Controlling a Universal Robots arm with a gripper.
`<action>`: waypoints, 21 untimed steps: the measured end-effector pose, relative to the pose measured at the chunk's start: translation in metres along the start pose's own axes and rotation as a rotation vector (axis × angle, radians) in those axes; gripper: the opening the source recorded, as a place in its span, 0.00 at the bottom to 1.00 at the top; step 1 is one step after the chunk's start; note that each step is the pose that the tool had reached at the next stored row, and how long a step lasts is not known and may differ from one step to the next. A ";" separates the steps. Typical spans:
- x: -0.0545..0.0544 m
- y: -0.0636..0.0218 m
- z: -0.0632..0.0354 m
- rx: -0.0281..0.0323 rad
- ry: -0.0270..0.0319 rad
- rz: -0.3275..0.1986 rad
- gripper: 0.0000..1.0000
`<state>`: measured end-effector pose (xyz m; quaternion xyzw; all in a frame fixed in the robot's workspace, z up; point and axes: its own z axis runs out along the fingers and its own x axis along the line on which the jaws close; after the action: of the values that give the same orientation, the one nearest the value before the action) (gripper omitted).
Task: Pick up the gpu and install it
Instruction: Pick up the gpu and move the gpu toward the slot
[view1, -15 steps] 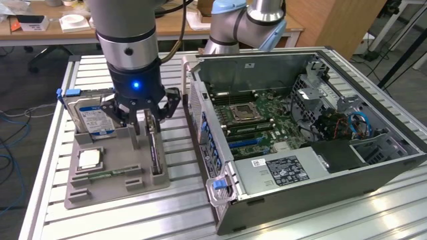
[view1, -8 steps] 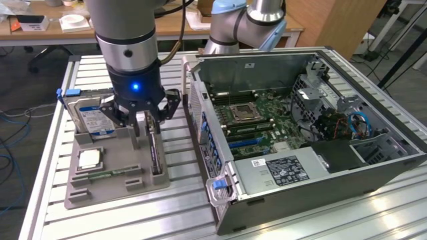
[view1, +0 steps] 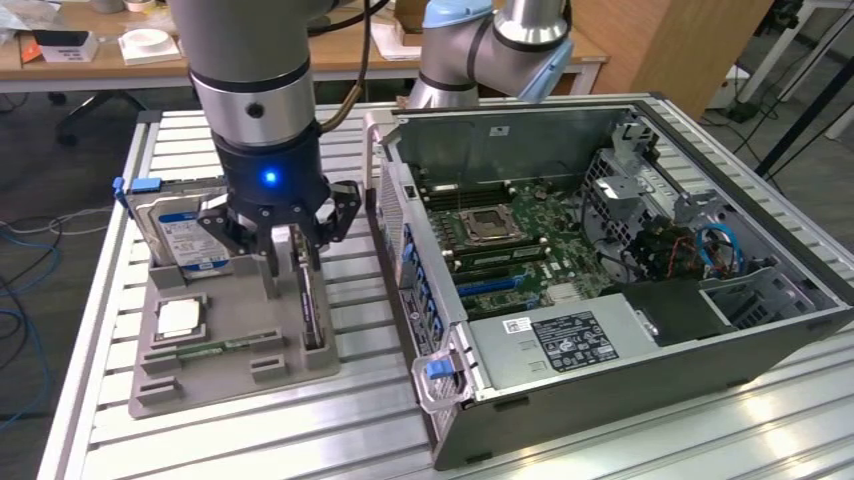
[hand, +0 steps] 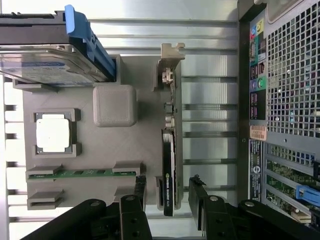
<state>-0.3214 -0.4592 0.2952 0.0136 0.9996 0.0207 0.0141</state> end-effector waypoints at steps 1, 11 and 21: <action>0.000 -0.0007 0.0000 0.0000 -0.0001 0.000 0.47; 0.001 -0.0036 0.0001 0.0000 -0.0001 0.000 0.47; 0.001 -0.0037 0.0024 0.0000 -0.0004 0.000 0.47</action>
<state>-0.3220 -0.4628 0.2926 0.0136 0.9996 0.0207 0.0143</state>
